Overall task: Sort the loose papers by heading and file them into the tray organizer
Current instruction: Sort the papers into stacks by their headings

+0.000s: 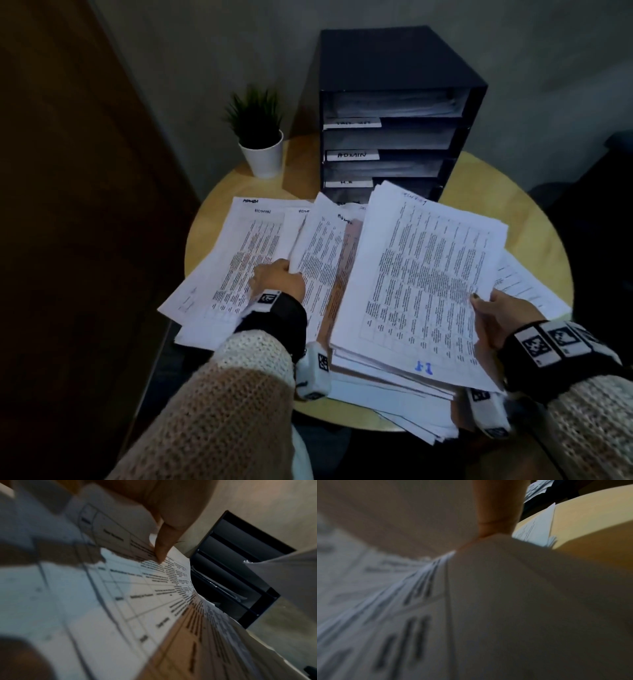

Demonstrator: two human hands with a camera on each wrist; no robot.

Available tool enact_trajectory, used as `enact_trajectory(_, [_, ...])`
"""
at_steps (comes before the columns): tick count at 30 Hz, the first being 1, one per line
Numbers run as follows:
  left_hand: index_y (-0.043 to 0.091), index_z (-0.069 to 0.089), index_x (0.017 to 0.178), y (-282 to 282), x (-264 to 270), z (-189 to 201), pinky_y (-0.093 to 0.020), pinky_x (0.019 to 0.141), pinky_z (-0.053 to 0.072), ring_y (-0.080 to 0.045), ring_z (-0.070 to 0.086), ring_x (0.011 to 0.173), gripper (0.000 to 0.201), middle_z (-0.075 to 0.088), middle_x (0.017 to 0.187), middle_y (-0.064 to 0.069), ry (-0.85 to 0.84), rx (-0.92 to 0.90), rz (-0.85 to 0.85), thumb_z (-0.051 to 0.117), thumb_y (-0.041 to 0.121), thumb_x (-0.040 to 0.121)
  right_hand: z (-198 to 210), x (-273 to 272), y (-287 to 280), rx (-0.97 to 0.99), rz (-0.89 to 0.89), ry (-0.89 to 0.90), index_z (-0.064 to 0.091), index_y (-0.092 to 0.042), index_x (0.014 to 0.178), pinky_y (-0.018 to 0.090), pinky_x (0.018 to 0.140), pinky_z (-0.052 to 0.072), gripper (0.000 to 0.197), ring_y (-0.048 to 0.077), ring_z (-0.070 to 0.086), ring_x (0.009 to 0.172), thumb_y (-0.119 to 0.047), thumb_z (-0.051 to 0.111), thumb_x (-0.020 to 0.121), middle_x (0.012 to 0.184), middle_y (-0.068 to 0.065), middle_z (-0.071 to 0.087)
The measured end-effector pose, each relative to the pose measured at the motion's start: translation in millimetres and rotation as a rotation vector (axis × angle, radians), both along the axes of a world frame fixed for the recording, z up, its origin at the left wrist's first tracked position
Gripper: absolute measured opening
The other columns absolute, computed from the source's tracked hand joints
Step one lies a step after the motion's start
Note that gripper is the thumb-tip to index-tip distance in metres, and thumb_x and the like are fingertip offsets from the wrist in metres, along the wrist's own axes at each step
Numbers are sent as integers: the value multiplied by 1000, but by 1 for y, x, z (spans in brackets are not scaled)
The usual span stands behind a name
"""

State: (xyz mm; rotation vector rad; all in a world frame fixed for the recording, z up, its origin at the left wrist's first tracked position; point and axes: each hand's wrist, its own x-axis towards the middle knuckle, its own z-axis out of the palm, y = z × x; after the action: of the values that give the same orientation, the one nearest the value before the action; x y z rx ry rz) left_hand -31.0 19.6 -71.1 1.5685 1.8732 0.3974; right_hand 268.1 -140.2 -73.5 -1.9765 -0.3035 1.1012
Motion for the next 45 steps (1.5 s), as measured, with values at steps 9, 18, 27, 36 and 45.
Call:
enact_trajectory(9, [25, 61, 111, 6, 8, -9, -38, 92, 43, -32, 47, 109, 26, 48, 121, -8, 69, -13, -76, 60, 36, 87, -15, -1, 11, -6, 38, -54, 49, -20, 73, 34, 71, 45, 24, 16, 49, 63, -7, 53, 93, 72, 3, 51])
enact_trajectory(18, [11, 58, 111, -7, 21, -17, -24, 72, 43, -18, 54, 82, 25, 63, 107, -6, -186, 23, -277, 63, 10, 87, -19, -1, 14, -60, 91, -136, 51, -26, 74, 45, 95, 46, 21, 23, 55, 78, -15, 57, 91, 80, 5, 57])
enact_trajectory(27, [33, 59, 122, 16, -32, -10, -42, 100, 45, -31, 49, 118, 36, 48, 133, -6, 91, 20, -52, 60, 34, 86, -13, -5, 15, -73, 99, -179, 56, -15, 72, 43, 79, 49, 18, 28, 59, 72, -20, 62, 88, 74, 12, 61])
enact_trajectory(36, [26, 50, 129, 26, -102, -10, -55, 102, 33, -36, 30, 130, 65, 35, 141, -13, 244, -7, 226, 74, 49, 74, -20, -1, 19, -24, 161, -153, 65, -17, 72, 39, 69, 45, 11, 25, 56, 61, -9, 72, 76, 47, 1, 60])
enact_trajectory(45, [19, 35, 141, 34, -95, -14, -57, 105, 34, -37, 40, 129, 90, 43, 141, -16, 147, -144, 187, 72, 60, 69, -24, 2, 27, -159, 298, -265, 62, -23, 91, 50, 93, 49, 16, 33, 65, 90, -29, 72, 79, 85, 7, 65])
